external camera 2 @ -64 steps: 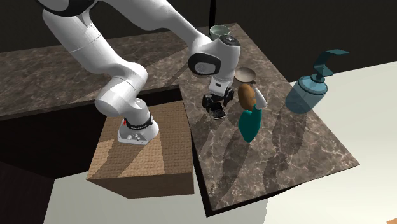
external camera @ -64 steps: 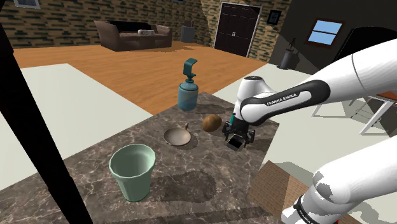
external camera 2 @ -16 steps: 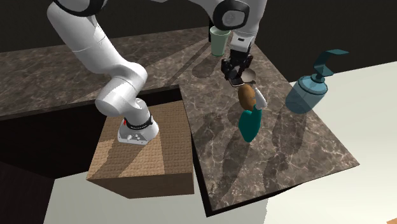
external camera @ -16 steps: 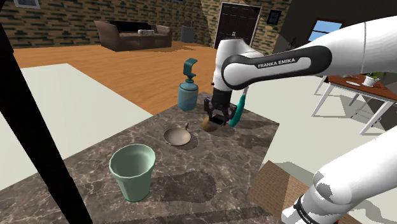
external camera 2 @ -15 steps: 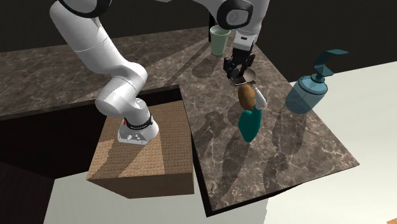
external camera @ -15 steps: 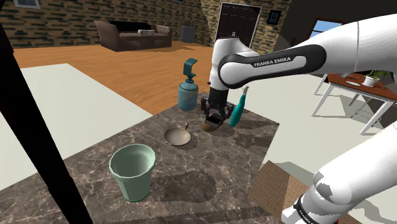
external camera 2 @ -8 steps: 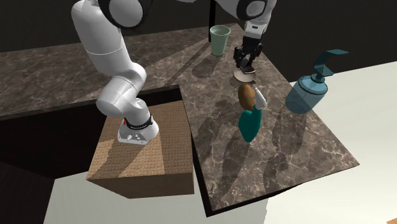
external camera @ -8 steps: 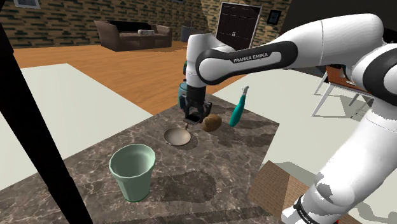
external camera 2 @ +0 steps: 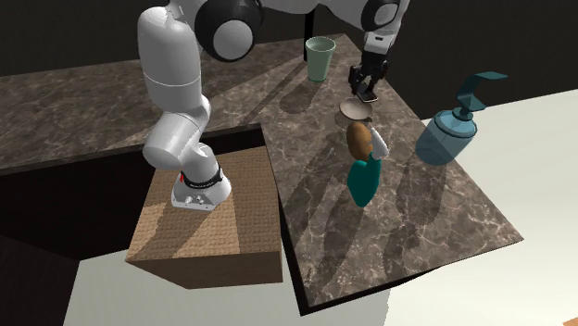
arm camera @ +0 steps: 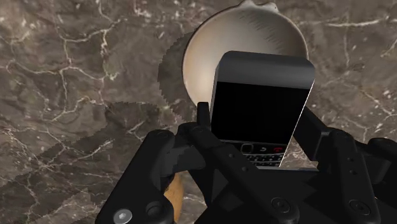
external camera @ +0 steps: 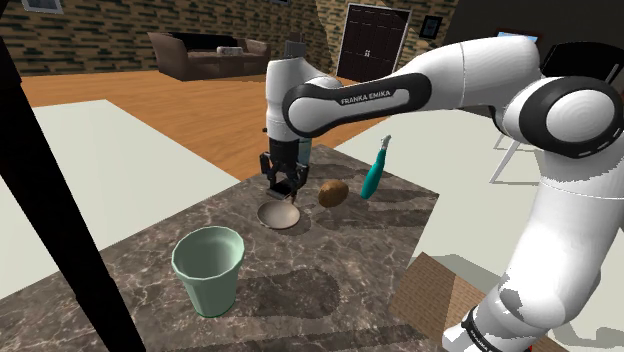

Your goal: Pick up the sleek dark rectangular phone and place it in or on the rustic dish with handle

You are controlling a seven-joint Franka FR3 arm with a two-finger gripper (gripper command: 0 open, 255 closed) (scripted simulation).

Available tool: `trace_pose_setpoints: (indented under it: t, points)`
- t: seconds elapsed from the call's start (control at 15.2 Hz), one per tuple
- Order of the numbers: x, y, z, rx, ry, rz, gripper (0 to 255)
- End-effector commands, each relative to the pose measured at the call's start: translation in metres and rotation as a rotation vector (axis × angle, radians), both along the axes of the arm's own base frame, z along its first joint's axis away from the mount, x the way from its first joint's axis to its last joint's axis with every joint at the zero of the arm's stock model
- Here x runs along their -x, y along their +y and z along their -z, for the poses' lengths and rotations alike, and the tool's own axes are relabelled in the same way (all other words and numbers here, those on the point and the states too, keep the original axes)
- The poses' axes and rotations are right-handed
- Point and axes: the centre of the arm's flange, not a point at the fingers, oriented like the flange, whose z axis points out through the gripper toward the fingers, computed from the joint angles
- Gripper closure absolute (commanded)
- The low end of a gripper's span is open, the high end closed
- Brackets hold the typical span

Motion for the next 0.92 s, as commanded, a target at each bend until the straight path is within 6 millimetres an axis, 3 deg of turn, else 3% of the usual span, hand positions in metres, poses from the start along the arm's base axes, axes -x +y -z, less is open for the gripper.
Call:
trace_pose_setpoints:
  t: [0.0,0.53,0.86]
  points:
    - [0.000,0.001,0.010,0.000,-0.001,0.000,255]
    - [0.000,0.001,0.052,0.000,-0.001,0.000,255]
    - [0.000,0.001,0.054,0.000,-0.001,0.000,255]
